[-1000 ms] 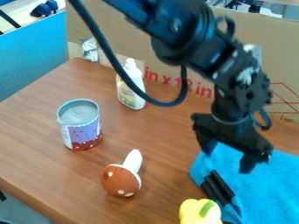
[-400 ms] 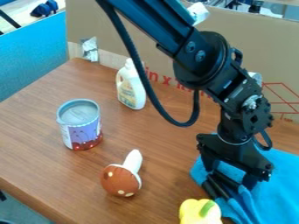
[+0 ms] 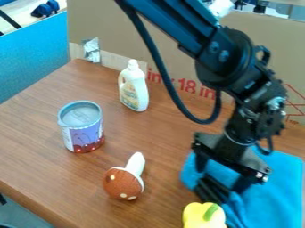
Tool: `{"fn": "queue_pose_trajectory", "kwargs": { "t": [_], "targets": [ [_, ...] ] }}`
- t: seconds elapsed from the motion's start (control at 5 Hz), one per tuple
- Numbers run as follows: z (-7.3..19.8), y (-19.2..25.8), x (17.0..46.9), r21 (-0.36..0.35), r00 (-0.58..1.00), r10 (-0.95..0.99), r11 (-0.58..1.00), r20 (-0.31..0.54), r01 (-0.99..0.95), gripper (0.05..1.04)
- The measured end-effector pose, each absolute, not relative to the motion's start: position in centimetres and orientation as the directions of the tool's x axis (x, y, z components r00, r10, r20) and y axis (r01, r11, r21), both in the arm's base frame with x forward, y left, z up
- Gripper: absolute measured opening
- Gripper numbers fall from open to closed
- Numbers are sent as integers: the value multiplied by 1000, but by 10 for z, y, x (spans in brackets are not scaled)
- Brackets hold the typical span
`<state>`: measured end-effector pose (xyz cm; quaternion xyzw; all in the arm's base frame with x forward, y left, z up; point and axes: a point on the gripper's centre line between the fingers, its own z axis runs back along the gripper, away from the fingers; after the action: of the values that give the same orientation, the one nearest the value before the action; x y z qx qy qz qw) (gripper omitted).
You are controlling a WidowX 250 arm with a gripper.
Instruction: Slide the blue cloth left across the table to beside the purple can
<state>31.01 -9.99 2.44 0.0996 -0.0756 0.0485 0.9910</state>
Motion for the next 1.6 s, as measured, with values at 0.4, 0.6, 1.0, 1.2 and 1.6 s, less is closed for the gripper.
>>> {"fn": "queue_pose_trajectory", "kwargs": {
  "t": [0.4,0.6,1.0,1.2,1.6],
  "targets": [
    [29,7,281,221,941,316,915,123,-337,1001],
    [28,19,286,222,940,321,914,112,-339,1002],
    [34,19,276,143,928,322,926,190,-350,1001],
    [51,17,269,78,913,310,937,265,-341,1001],
    [81,21,255,-1,902,296,950,315,-311,1001]
  ]
}}
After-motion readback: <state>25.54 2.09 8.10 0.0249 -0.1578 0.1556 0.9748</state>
